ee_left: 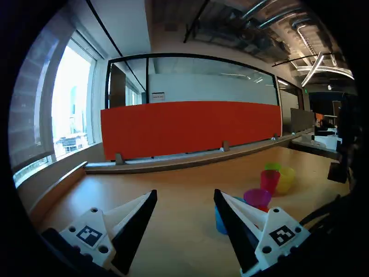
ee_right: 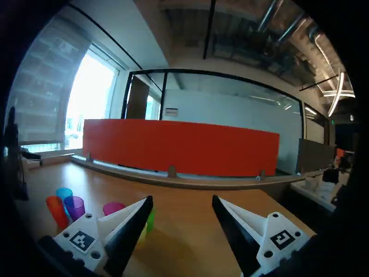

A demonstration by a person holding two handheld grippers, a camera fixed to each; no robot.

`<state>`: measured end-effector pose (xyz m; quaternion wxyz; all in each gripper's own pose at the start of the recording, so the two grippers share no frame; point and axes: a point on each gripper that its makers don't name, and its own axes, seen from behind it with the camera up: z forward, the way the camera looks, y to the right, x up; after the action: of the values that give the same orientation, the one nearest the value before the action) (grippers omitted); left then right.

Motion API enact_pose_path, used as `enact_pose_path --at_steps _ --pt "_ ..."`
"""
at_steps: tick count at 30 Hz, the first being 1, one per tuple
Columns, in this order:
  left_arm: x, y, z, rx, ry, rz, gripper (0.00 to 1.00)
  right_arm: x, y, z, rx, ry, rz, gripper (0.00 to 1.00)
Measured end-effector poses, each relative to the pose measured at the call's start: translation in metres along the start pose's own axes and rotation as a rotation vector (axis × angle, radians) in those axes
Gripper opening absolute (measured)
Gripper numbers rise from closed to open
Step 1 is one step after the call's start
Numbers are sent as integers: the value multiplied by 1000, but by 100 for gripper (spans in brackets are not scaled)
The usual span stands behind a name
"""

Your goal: Pour water

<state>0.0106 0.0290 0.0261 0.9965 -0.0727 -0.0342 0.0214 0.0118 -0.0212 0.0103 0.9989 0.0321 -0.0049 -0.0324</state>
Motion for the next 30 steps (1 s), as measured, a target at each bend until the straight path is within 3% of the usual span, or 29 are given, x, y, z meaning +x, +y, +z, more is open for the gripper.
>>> enact_pose_path --at_steps 5,16,30 --pt "-6 10 9 -74 -49 28 91 -2 -12 5 52 -35 -23 99" --pt "-28 19 27 -188 -168 102 91 -4 -26 15 134 -116 -39 100" --pt "-50 43 36 -338 -295 166 91 4 -35 22 208 -184 -52 99"
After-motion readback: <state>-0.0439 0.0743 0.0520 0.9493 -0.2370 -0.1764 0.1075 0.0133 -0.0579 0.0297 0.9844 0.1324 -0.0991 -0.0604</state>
